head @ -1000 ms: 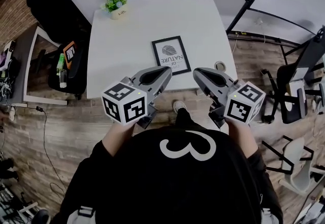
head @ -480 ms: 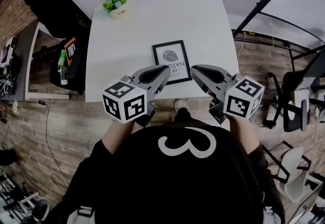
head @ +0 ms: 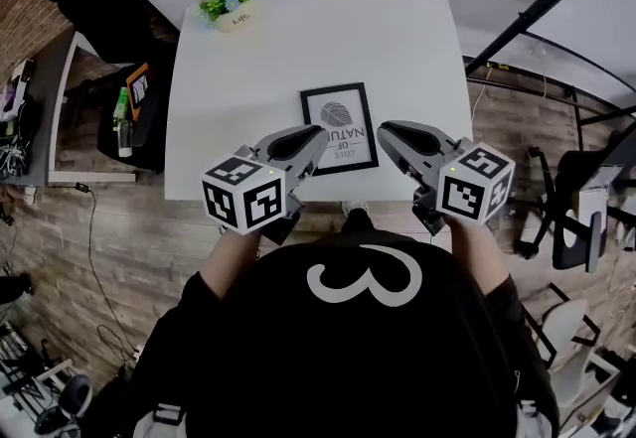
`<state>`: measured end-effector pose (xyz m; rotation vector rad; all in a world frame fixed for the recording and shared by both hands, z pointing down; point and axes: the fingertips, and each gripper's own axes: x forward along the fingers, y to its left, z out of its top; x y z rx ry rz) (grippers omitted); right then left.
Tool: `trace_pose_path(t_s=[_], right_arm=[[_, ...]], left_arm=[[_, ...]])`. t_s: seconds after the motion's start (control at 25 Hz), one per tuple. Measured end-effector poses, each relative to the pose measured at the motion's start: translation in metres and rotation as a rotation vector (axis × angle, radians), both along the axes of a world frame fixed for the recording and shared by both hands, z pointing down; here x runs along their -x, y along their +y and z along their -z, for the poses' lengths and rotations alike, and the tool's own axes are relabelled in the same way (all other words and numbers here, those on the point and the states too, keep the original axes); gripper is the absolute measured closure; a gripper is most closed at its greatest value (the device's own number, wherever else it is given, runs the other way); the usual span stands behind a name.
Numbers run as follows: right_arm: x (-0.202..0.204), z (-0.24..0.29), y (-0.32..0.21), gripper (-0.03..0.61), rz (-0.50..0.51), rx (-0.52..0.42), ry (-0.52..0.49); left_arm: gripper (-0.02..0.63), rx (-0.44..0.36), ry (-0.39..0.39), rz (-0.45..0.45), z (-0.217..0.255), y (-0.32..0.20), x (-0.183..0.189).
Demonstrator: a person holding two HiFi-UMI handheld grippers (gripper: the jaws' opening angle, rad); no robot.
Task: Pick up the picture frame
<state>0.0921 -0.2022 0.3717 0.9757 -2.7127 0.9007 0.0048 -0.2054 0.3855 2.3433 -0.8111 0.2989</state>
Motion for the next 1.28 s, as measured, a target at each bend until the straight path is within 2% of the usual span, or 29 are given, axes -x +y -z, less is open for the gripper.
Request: trace_pose_path(t_s=[0.2,0.24,0.32,0.36,0.64,1.04,1.28], right_arm=[[-0.001,-0.013,-0.013,0.548,-0.022,0.004,0.041],[0.000,-0.016,-0.015,0.538,-0.020,0.009,0.049],[0.002,-0.023,-0.018,0.469,-0.011,0.029,0.058],[0.004,-0.027,-0.019,0.465,-0.009,0.040,0.061],[0.009,-0.056,-0.033,0.462,-0.019,0.103,0.085],[0.007,-0.108,-0.045,0.446,-0.010,0.190,0.182],[-0.001,-0.136,-0.054,0.443,-0.041,0.288,0.179]], left_arm=[[0.565,0.038,0.001,0.029,-0.012,-0.008,0.010],[0.551,0.046,-0.001,0.029,-0.014,-0.008,0.011],[0.531,0.060,-0.006,0.036,-0.020,-0.010,0.013],[0.528,0.066,-0.007,0.041,-0.023,-0.012,0.015],[0.502,0.125,-0.029,0.067,-0.053,-0.019,0.020],[0.469,0.223,-0.092,0.115,-0.100,-0.034,0.031],[0.459,0.245,-0.139,0.121,-0.115,-0.041,0.030]])
